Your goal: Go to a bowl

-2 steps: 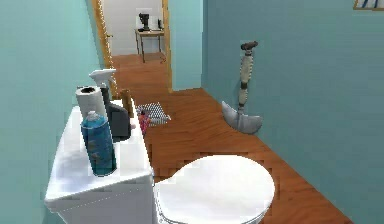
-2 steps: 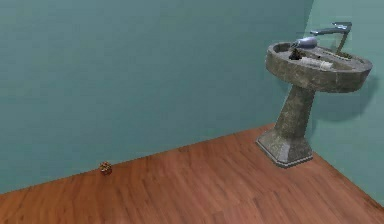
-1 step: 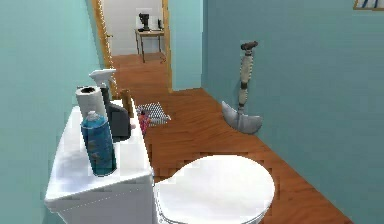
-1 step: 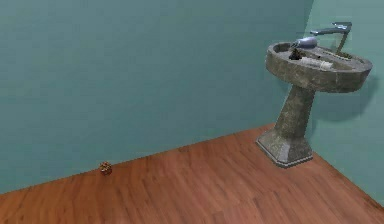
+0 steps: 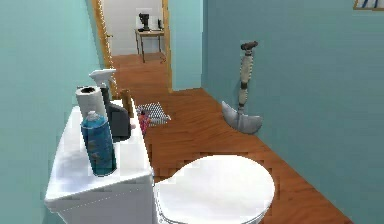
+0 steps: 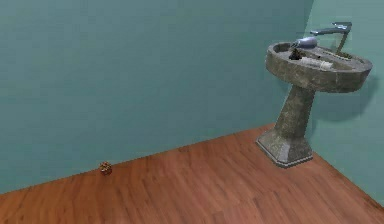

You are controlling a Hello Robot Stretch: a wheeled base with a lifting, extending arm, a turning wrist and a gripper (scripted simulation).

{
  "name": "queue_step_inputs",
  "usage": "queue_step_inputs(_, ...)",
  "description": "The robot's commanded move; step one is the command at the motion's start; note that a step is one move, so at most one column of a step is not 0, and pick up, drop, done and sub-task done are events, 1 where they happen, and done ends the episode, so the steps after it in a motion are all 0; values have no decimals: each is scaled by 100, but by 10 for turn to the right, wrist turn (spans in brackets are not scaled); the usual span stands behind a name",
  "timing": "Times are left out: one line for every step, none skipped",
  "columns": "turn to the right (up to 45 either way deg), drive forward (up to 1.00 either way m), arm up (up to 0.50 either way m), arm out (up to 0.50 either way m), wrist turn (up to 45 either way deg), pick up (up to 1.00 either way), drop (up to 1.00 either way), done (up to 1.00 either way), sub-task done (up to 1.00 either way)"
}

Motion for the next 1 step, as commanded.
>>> queue_step_inputs(30, 0, 0, 0, 0, 0, 0, 0, 0)
